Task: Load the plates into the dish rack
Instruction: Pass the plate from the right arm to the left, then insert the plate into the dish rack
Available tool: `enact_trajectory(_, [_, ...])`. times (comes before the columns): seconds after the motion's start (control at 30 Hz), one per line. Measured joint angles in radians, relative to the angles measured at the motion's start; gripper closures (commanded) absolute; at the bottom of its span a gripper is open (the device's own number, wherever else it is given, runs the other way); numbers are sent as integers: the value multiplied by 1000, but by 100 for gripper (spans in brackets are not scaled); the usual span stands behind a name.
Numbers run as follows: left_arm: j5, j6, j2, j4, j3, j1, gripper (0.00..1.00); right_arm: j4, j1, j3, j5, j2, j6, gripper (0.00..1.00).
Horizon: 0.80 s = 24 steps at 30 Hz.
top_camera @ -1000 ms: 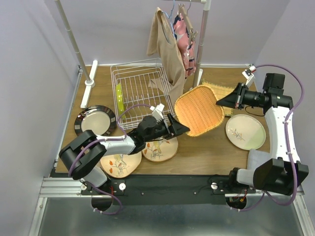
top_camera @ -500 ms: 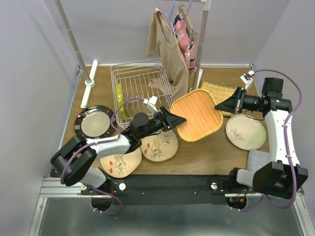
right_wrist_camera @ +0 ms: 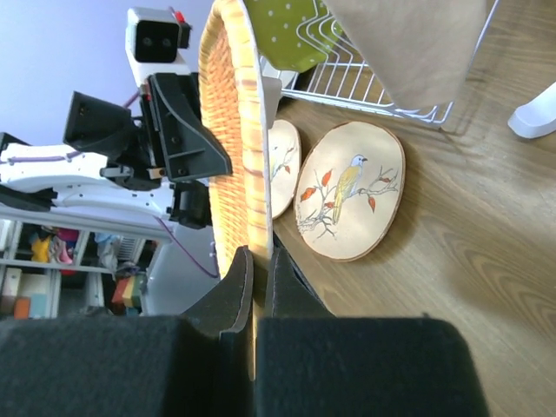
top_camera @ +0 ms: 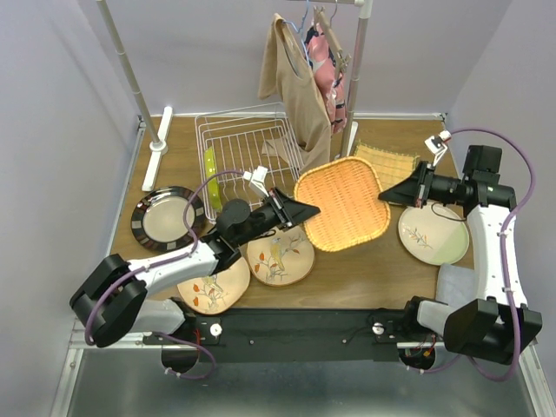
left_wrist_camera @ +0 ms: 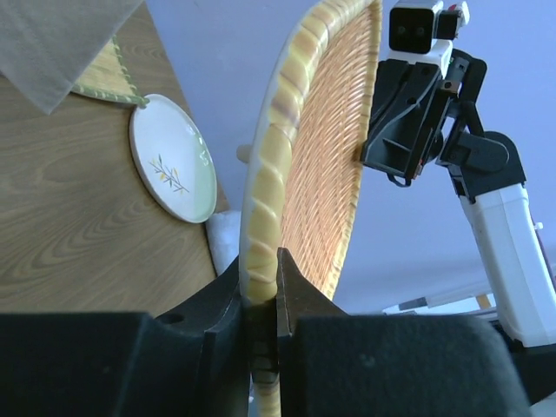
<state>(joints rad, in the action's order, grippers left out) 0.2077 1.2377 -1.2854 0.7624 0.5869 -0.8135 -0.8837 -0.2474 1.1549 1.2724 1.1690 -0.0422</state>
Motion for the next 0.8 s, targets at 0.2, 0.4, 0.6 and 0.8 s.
enact_trajectory(0.2, [-3, -146, 135, -154, 4, 3, 100, -16, 13, -5, -6, -16, 77, 33])
enact_trajectory(0.4, [-8, -259, 307, -359, 5, 56, 100, -27, 13, 14, -3, -8, 132, 22])
enact_trajectory(0.6, [-79, -376, 463, -663, 48, 103, 100, -29, 13, 106, -32, 2, 176, 17])
enact_trajectory(0.8, [-248, -529, 499, -1017, 243, 111, 100, 28, 13, 140, -153, 2, 219, 16])
